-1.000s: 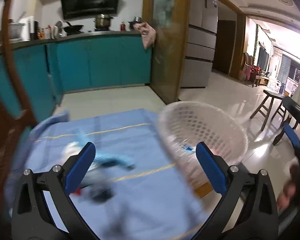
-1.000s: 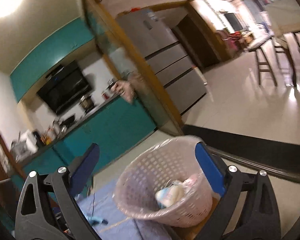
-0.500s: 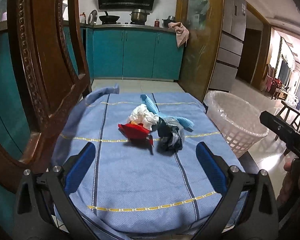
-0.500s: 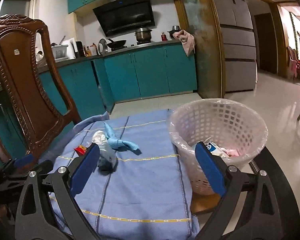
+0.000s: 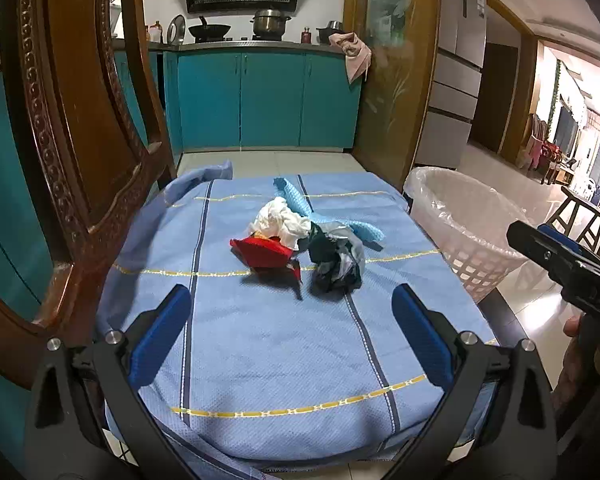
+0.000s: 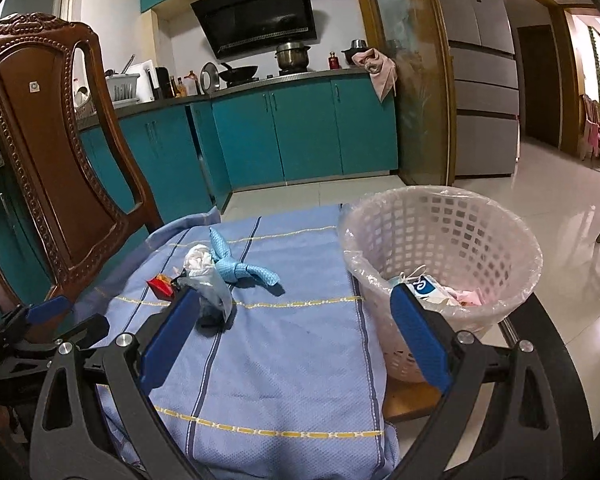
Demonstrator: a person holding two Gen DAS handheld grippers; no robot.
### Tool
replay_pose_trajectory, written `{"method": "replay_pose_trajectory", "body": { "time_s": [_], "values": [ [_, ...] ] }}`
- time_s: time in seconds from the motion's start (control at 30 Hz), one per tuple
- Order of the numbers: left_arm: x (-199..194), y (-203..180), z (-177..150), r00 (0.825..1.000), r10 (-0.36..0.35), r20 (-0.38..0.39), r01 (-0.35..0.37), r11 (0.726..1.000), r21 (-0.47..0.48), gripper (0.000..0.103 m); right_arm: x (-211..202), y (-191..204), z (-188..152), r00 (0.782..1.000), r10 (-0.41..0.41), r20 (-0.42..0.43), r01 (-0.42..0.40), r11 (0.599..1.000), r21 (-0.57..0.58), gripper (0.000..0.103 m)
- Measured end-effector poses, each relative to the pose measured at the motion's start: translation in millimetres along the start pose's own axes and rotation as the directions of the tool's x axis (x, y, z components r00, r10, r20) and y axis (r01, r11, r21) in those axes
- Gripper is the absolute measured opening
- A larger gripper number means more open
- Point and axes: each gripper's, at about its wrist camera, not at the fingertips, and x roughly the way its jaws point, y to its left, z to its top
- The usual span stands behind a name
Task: Collect trash
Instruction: 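Grasp the grey and dark green plastic bags with the right tool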
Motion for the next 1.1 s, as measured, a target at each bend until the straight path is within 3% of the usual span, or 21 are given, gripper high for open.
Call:
{"method": "replay_pose_trajectory", "body": {
  "time_s": [0.6,0.77,0.97,1.1],
  "values": [
    [2,2,0,1.000,-0.001,-0.005,0.001,1.000,-0.004,0.100,5,5,-2,1.000,0.011,-0.025,-0.011,1.000,-0.020,0.094],
    [-1,9,3,1.000,0.001,0.007,0.000,1.000,-0.031,0.100,25,24,-4,0.994,0.057,-0.093,-0.064,0.995,-0.075,0.094],
    [-5,23,6,1.000,0.020,0.024,-0.018,0.997,-0.078,0.100,80,65,-2,0.967,0.131,-0.219,-0.166,0.975,-0.150,0.094],
    [-3,28,6,0.999,0.035,0.018,-0.033,0.996,-0.082,0.100,121,87,-5,0.949,0.102,-0.297,-0.165,0.966,-0.198,0.094]
  ]
}}
